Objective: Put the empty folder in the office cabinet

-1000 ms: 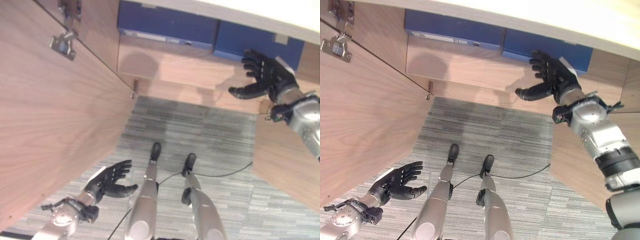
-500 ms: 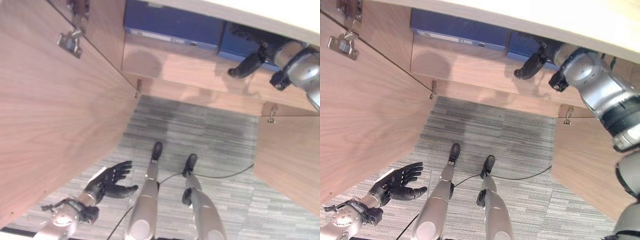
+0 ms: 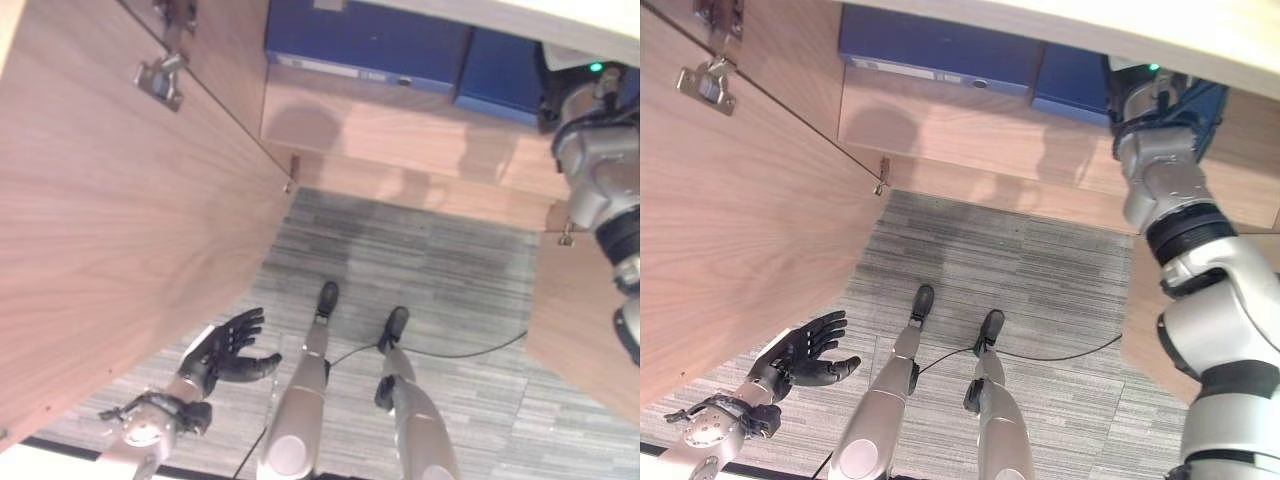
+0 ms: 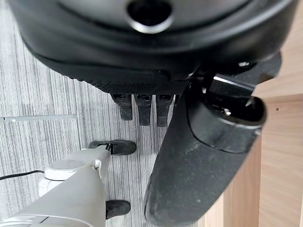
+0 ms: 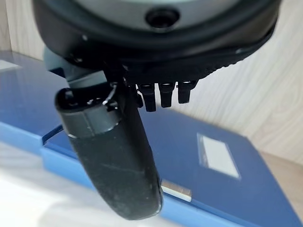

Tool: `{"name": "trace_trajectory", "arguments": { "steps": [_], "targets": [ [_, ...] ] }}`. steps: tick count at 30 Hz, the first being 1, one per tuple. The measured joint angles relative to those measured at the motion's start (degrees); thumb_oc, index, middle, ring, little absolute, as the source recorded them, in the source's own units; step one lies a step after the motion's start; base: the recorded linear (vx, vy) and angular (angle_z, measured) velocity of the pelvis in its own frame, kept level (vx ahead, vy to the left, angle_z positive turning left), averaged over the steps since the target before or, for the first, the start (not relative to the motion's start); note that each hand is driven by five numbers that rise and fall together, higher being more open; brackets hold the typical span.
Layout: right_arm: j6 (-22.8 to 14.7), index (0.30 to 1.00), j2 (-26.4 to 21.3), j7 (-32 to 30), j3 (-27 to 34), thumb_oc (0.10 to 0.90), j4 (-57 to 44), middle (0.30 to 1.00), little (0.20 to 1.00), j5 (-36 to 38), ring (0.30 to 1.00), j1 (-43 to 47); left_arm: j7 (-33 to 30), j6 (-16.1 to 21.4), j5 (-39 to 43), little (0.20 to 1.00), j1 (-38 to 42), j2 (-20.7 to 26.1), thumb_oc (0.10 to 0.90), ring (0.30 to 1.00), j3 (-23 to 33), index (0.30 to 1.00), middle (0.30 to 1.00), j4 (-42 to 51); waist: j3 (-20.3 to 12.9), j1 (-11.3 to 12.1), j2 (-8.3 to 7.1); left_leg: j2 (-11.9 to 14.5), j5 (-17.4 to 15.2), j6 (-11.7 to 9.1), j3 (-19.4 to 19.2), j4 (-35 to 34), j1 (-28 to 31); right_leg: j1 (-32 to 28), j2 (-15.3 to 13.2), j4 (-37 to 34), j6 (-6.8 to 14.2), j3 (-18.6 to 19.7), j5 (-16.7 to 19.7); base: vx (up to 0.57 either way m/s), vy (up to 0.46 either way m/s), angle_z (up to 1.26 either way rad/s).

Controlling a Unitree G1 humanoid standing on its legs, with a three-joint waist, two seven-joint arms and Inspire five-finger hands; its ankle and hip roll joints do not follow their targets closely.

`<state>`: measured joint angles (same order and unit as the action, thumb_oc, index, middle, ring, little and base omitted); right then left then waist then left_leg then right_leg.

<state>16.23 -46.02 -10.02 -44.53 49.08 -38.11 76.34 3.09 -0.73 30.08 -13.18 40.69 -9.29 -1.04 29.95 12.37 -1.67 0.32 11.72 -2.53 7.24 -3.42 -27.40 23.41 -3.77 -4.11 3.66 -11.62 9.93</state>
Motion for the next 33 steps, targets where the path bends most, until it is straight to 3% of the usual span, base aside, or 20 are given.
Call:
{"name": "trace_trajectory", "arguments": {
  "steps": [6,7,15,24,25,29,33],
  "targets": [
    [1.0,0.900,-0.7,-0.7,-2.4,0.800,5.2,0.900,0.900,-2.0,0.900,0.4,0.0,0.0,-1.3,0.900,0.0,-0.6,0.800,0.900,-0.2,0.900,0.900,0.6,0.0,0.6,0.25,0.1,0.3,-0.2,1.2,0.0,-1.0,0.4,0.0,-0.1,0.1,-0.6,-0.1,-0.01,-0.001,0.10],
    [0.4,0.900,-3.7,-1.6,-4.5,0.800,2.1,0.900,0.900,-6.2,0.900,0.4,0.0,0.4,-1.7,0.900,-0.1,-0.6,0.800,0.900,-0.2,0.900,0.900,0.5,0.0,0.5,0.72,-0.1,0.4,-0.1,1.2,0.0,-1.4,0.8,-0.1,0.1,0.5,-0.6,-0.4,0.00,0.000,0.00],
    [0.4,0.900,-9.5,-7.8,2.8,0.800,-13.6,0.900,0.900,-6.3,0.900,-1.4,-0.3,1.3,-1.9,0.900,0.7,-1.3,0.800,0.900,-0.1,0.900,0.900,-1.0,0.1,0.1,1.38,-0.4,0.6,-0.1,1.1,0.0,-1.8,1.4,-0.4,0.3,0.3,-0.5,0.1,0.00,-0.001,0.01],
    [0.1,0.900,-9.2,-12.5,11.1,0.800,-19.9,0.900,0.900,-6.6,0.900,-10.3,-0.4,2.5,-2.4,0.900,0.7,-1.4,0.800,0.900,-0.5,0.900,0.900,-0.9,0.1,0.1,1.41,-0.6,0.7,0.1,1.0,0.1,-1.8,1.5,-0.7,0.6,0.8,-0.5,-0.3,0.00,0.000,0.00],
    [0.3,0.900,-8.4,-14.2,14.4,0.800,-23.3,0.900,0.900,-6.3,0.900,-13.8,-0.6,2.5,-3.1,0.900,0.7,-1.5,0.800,0.900,-0.8,0.900,0.900,-0.9,0.1,-0.5,1.43,-0.6,0.8,0.1,1.0,0.1,-1.8,1.6,-0.6,0.7,0.8,-0.4,-0.3,0.00,0.000,0.00],
    [-0.1,0.900,-7.4,-16.5,17.5,0.800,-28.4,0.900,0.900,-6.0,0.900,-18.1,-1.4,2.6,-3.8,0.900,0.9,-1.5,0.800,0.900,-1.3,0.900,0.900,-1.0,0.1,-1.3,1.43,-0.6,0.8,0.2,0.9,0.0,-1.8,1.8,-0.5,0.9,0.8,-0.1,-0.3,0.01,0.004,-0.03],
    [-2.7,0.900,-3.9,-14.0,26.5,0.800,-44.4,0.900,0.900,4.3,0.900,-29.4,-2.1,2.4,-3.9,0.900,0.7,-5.0,0.800,0.900,-0.2,0.900,0.900,-1.3,0.1,-3.8,1.35,-0.4,0.8,0.1,0.8,-0.1,-1.9,2.2,-0.4,1.4,0.7,-0.1,-0.4,0.01,-0.003,0.01]
  ]
}}
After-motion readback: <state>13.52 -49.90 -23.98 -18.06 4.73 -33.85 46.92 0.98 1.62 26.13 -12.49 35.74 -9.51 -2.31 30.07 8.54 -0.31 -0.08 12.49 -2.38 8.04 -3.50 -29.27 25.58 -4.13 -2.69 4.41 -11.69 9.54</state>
